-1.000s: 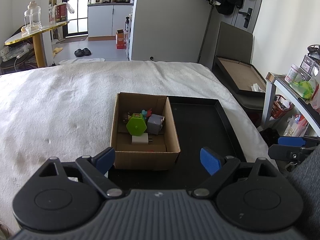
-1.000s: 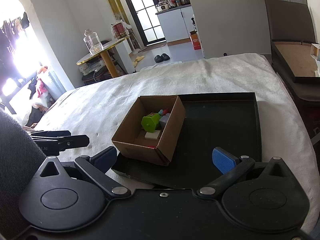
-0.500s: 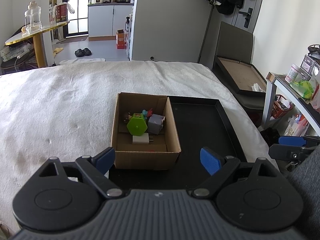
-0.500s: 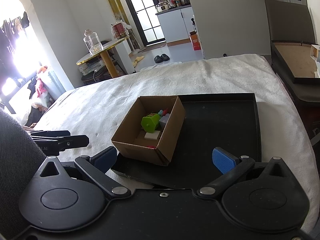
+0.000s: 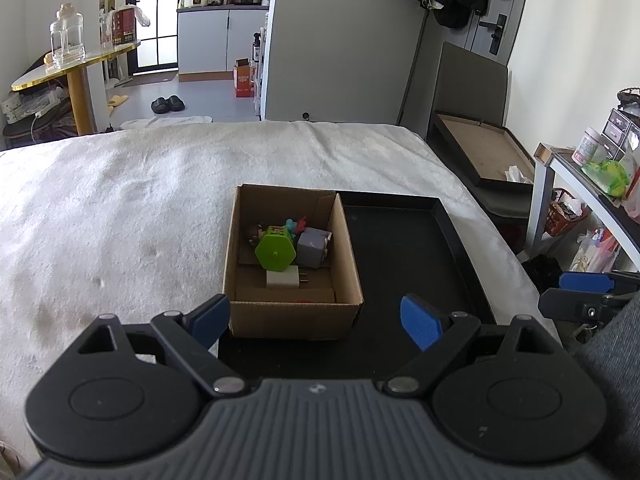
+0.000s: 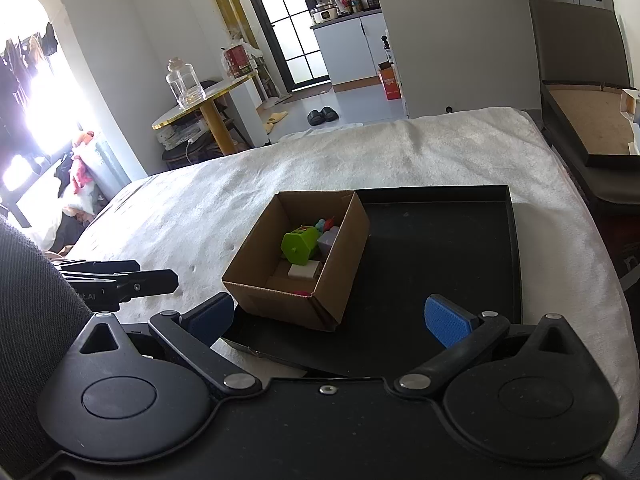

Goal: Organize rigid objects

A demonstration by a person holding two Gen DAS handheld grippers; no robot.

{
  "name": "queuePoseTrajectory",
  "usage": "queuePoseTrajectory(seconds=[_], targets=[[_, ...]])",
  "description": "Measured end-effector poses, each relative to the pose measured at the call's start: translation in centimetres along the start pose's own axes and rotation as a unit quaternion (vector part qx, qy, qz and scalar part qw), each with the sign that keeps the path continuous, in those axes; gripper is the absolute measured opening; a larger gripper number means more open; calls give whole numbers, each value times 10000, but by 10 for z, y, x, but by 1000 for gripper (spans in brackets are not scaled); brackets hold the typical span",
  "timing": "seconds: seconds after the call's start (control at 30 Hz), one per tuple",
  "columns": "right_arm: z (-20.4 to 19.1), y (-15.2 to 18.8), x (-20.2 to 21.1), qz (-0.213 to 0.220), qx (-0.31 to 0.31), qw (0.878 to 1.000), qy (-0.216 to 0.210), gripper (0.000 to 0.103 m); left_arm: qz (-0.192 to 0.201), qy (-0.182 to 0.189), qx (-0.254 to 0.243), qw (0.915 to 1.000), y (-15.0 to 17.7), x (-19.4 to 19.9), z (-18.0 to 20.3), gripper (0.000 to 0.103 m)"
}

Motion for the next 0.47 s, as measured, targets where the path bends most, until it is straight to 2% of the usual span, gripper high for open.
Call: queuePoseTrajectory(seconds=[0.47], targets=[[-1, 0, 0, -4, -3, 10000, 0, 103, -62, 76, 16, 10000, 0, -3, -1, 91]])
Point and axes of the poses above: each gripper's, at about its wrist camera, not at the fingertips, and x roughly against the way its jaws point, z to its right, y to its underside, the point moved 7 cm from there along -x, roughly the way its jaws point, and after that the axes turned 11 degrees about -z, right-handed, at the moved point
